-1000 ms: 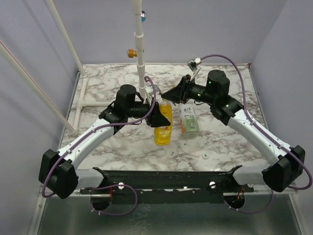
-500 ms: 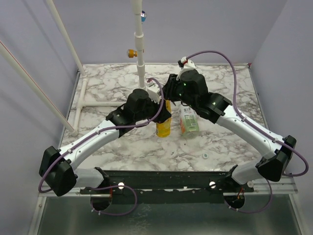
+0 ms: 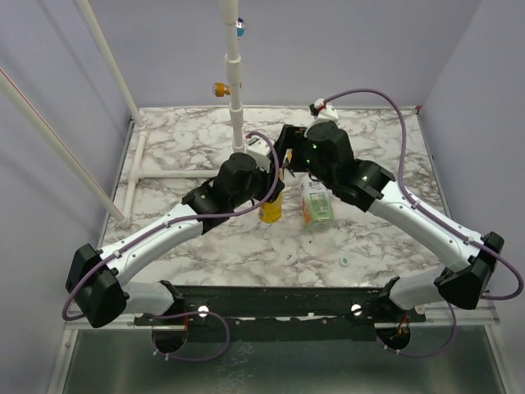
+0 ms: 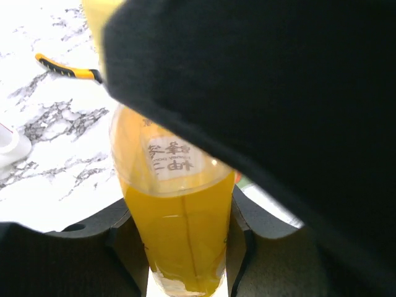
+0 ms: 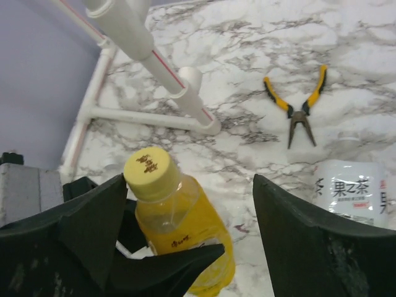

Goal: Screw on the bottle caps
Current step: Screw the bottle cap onto the plastic bottle.

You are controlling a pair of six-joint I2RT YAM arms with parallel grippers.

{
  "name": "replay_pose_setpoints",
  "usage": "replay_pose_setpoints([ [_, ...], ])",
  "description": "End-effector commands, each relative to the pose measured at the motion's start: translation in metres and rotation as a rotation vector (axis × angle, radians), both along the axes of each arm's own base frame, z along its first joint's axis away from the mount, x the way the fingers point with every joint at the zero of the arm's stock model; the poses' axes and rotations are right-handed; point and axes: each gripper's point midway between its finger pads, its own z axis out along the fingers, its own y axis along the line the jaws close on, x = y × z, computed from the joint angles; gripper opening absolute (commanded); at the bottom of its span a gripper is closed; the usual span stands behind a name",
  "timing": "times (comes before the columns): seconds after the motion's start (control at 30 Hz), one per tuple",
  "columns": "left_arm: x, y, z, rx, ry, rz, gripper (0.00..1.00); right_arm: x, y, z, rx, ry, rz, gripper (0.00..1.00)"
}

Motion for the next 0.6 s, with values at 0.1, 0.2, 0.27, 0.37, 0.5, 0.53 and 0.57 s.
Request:
replay_pose_setpoints([
  [0.1, -0.016, 0.003, 0.016, -0.07, -0.006, -0.197, 0.0, -0.028, -0.003, 0.034, 0.106, -0.054, 0.383, 0.88],
  [0.2, -0.039, -0.002, 0.021, -0.138, 0.025, -0.364, 0.0, -0.037, -0.006, 0.041, 0.162, -0.06, 0.537, 0.88],
  [0.27, -0.057, -0.006, 0.03, -0.199, 0.021, -0.472, 0.0, -0.042, -0.009, 0.041, 0.205, -0.053, 0.617, 0.87],
  [0.37, -0.087, -0.012, 0.046, -0.295, 0.007, -0.634, 0.0, -0.059, -0.01, 0.046, 0.294, -0.06, 0.786, 0.85],
  [0.5, -0.109, -0.017, 0.061, -0.374, 0.008, -0.758, 0.0, -0.076, -0.005, 0.052, 0.363, -0.063, 0.914, 0.83],
  [0.53, -0.112, -0.017, 0.061, -0.383, 0.021, -0.774, 0.0, -0.079, -0.003, 0.056, 0.383, -0.083, 0.948, 0.83],
  [0.57, -0.114, -0.018, 0.062, -0.389, 0.021, -0.788, 0.0, -0.083, -0.001, 0.057, 0.408, -0.071, 0.979, 0.82],
])
